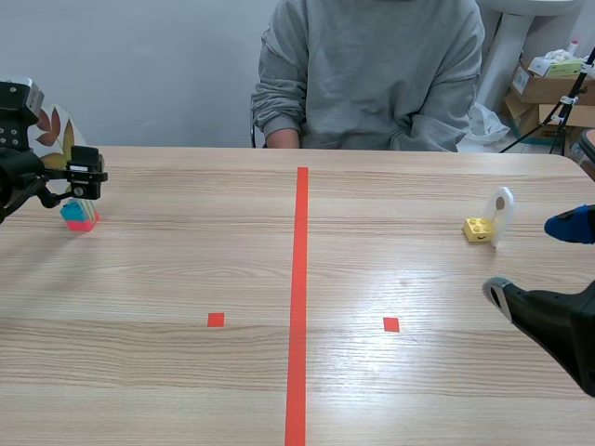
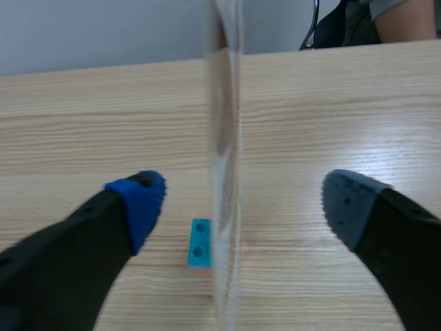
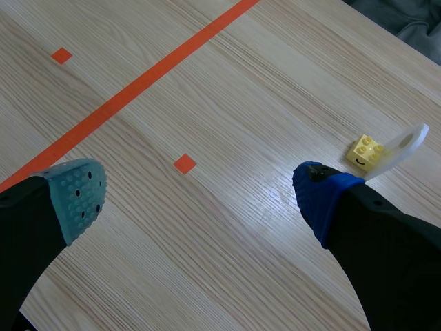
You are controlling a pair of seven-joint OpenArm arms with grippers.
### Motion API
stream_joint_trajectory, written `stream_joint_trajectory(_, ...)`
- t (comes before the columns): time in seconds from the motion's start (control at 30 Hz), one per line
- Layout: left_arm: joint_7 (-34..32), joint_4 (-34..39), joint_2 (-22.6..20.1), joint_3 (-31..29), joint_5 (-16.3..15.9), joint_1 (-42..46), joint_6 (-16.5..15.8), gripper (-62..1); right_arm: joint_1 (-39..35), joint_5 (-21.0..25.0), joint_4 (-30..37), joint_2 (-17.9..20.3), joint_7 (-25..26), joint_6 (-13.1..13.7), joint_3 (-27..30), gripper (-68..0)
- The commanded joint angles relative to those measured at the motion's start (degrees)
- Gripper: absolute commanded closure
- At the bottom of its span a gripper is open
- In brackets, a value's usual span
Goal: Do the leaf sorting experiment
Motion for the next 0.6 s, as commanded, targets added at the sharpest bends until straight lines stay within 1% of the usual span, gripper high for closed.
stream_joint_trajectory(0.0,-1.66,2.16,-0.52,-0.46,-0.35,-0.96,0.11,-58.1,0.68,0.39,0.07,0.74,0.85,0.02,0.33,-54.9)
stream_joint_trajectory(0.13,-0.96,6.08,-1.33,-0.46,-0.35,0.24,0.02,-59.8,0.68,0.39,0.07,0.74,0.83,0.02,0.33,-54.9)
stream_joint_trajectory(0.23,0.94,12.39,-2.62,-0.46,-0.42,3.63,-0.74,-59.8,0.68,0.39,0.07,0.74,0.81,0.02,0.33,-54.9)
stream_joint_trajectory(0.27,1.51,15.19,-3.23,-0.46,-0.72,5.27,-1.14,-59.8,0.68,0.39,0.07,0.74,0.81,0.02,0.33,-54.9)
stream_joint_trajectory(0.43,3.93,32.46,-7.45,-0.44,-5.27,16.72,-4.87,-59.8,0.68,0.39,0.07,0.74,0.83,0.02,0.33,-54.9)
stream_joint_trajectory(0.5,4.52,40.24,-9.51,-0.44,-6.56,22.45,-5.29,-59.8,0.68,0.39,0.07,0.74,0.83,0.02,0.33,-54.9)
stream_joint_trajectory(0.57,4.74,48.09,-11.58,-0.44,-6.69,28.61,-5.31,-59.8,0.68,0.39,0.07,0.74,0.83,0.02,0.33,-54.9)
